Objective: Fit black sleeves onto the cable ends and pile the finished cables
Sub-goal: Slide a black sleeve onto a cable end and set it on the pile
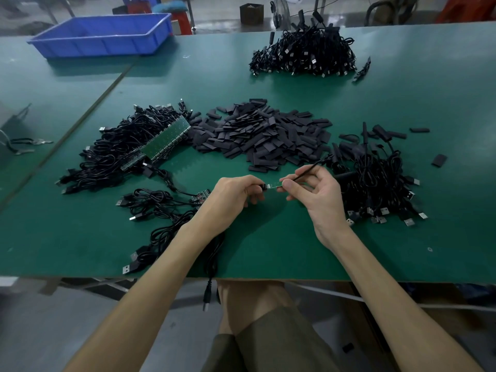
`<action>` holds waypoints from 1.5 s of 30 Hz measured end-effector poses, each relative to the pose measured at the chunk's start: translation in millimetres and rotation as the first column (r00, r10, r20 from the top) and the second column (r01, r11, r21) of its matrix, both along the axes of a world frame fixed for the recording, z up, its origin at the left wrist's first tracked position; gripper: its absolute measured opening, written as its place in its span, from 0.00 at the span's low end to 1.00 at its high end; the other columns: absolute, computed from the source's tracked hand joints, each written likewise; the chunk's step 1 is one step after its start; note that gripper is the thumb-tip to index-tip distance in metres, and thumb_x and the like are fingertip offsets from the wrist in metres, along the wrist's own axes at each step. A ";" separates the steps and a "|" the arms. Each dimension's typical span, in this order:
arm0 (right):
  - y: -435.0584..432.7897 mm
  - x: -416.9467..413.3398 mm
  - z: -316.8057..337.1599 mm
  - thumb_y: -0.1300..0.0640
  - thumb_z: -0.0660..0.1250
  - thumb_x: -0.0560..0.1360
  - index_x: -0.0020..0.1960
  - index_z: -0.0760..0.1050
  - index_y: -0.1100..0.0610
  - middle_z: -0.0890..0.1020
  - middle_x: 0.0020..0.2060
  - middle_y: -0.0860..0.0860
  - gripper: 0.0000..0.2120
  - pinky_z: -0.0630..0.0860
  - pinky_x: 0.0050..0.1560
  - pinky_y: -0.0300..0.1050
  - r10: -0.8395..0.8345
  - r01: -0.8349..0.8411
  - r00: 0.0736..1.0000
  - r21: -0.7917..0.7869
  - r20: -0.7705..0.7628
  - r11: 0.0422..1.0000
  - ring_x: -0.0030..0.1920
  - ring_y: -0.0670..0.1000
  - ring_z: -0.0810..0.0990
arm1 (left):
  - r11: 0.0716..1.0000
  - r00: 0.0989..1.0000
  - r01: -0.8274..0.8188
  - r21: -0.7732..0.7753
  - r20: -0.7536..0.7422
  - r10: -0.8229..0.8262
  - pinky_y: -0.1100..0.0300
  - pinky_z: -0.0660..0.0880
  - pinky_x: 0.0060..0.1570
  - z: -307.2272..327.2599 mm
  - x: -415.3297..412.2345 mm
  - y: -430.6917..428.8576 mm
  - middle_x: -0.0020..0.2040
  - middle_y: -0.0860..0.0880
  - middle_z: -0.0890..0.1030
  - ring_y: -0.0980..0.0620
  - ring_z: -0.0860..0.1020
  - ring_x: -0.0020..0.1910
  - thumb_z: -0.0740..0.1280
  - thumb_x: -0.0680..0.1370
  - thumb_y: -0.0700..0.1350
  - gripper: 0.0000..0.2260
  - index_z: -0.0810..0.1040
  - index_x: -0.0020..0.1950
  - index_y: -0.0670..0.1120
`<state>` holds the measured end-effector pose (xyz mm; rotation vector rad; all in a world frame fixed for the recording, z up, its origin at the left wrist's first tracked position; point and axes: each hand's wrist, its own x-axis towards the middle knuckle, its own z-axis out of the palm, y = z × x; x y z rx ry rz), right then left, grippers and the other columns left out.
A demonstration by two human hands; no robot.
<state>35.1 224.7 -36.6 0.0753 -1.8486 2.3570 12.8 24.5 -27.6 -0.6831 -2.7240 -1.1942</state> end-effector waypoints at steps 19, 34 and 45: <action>1.5 -1.3 -3.7 0.67 0.77 0.73 0.50 0.73 0.59 0.87 0.41 0.55 0.13 0.82 0.43 0.42 -0.027 0.027 1.000 0.026 -0.011 0.999 0.41 0.58 0.88 | 0.999 0.999 0.035 -0.011 0.004 -0.035 0.61 0.78 0.41 -2.3 1.8 -0.5 0.38 0.63 0.81 0.56 0.80 0.38 0.62 0.81 0.30 0.12 0.83 0.55 0.42; -0.1 2.1 0.9 0.66 0.79 0.71 0.50 0.73 0.58 0.87 0.43 0.56 0.17 0.83 0.47 0.43 0.006 -0.003 0.999 0.083 -0.033 0.997 0.43 0.59 0.88 | 0.997 0.998 0.028 -0.078 -0.056 -0.032 0.61 0.76 0.44 2.3 3.1 1.2 0.43 0.51 0.82 0.64 0.76 0.38 0.65 0.83 0.41 0.08 0.81 0.59 0.42; 1.3 1.3 -3.4 0.66 0.79 0.72 0.50 0.74 0.56 0.87 0.43 0.55 0.16 0.83 0.49 0.44 0.039 -0.036 0.999 0.115 -0.032 0.993 0.44 0.58 0.88 | 0.984 0.996 -0.003 -0.178 -0.089 -0.013 0.74 0.68 0.45 -2.8 1.6 -2.3 0.45 0.56 0.78 0.65 0.75 0.42 0.63 0.80 0.30 0.14 0.80 0.62 0.43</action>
